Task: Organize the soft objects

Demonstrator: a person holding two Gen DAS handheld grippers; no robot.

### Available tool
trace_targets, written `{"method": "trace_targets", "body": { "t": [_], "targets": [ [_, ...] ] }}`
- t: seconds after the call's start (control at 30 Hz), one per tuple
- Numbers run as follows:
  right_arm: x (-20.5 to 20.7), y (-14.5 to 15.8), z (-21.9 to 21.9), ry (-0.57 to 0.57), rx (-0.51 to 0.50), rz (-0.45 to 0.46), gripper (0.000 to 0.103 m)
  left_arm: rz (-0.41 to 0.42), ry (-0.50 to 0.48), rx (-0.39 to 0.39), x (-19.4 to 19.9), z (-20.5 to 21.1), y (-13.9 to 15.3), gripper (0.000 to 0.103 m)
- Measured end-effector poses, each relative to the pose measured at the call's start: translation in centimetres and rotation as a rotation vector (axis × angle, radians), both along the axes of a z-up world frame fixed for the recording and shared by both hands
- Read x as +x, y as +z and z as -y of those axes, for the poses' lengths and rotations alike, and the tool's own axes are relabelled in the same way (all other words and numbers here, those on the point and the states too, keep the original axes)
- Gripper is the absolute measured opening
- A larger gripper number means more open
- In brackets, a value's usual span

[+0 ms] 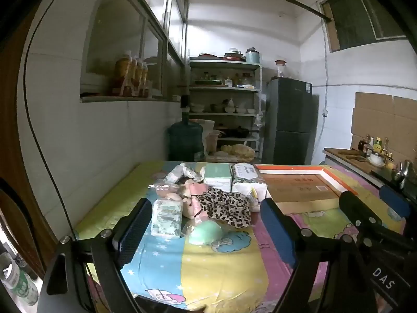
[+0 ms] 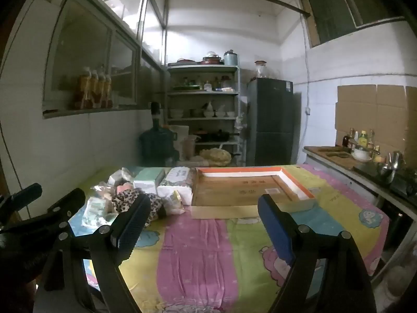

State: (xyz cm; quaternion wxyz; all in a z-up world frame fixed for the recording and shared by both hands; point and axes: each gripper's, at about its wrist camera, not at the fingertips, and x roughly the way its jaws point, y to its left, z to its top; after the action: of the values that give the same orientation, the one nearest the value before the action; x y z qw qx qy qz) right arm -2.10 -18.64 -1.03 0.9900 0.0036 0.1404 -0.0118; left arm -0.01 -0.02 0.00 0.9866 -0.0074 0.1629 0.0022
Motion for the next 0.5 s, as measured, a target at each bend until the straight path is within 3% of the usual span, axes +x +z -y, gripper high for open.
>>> {"method": "trace_targets", "body": {
  "t": [0.5],
  "targets": [
    [-0.1,0.1,0.0,0.001,0.000,0.005,0.086,-0.008,0.010,0.009,-0.5,1.0,0.2,0.085]
  ]
}}
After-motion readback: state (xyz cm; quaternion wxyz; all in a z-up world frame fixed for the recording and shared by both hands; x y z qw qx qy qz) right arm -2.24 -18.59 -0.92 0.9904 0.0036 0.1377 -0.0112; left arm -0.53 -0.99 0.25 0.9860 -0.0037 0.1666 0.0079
